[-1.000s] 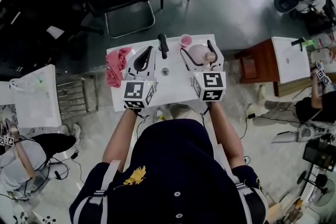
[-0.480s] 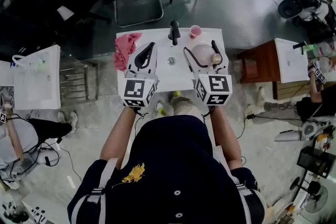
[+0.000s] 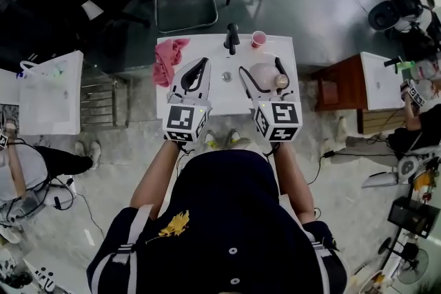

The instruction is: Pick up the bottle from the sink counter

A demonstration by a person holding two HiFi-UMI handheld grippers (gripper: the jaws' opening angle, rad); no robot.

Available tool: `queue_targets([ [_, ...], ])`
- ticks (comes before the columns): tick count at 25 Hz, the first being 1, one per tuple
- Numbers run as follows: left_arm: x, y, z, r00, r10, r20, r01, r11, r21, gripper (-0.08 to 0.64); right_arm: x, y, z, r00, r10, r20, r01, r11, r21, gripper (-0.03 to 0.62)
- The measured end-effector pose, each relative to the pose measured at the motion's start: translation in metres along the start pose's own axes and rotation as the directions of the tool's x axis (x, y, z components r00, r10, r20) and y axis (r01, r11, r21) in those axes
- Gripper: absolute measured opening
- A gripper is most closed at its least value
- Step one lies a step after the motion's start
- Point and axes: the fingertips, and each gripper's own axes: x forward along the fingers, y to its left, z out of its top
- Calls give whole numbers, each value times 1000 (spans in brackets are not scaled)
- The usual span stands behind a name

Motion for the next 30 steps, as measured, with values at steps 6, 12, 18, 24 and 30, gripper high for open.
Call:
queue_targets([
  [6,7,-15,7,1000,1,3,-1,1000,12,18,-10,-13,2,1000,11,12,-11,1000,2,436],
  [12,17,-34,13,1000,-7,4,7,1000,20,18,-19,-30,3,1000,20,13,-20,1000,11,436],
  [18,28,-50,18,1000,-8,13,7,1000,30,18,-26,-49,6,999,19,27,-19,1000,5,436],
  [24,35,-55,20,1000,-7,15,6,999,37,18,-26,-56,10,999,23,37,-24,1000,9,436],
  [30,39,-53,22,1000,2,16,-3,999,41,18,-22,-58,10,999,33,38,-34,999,15,436],
])
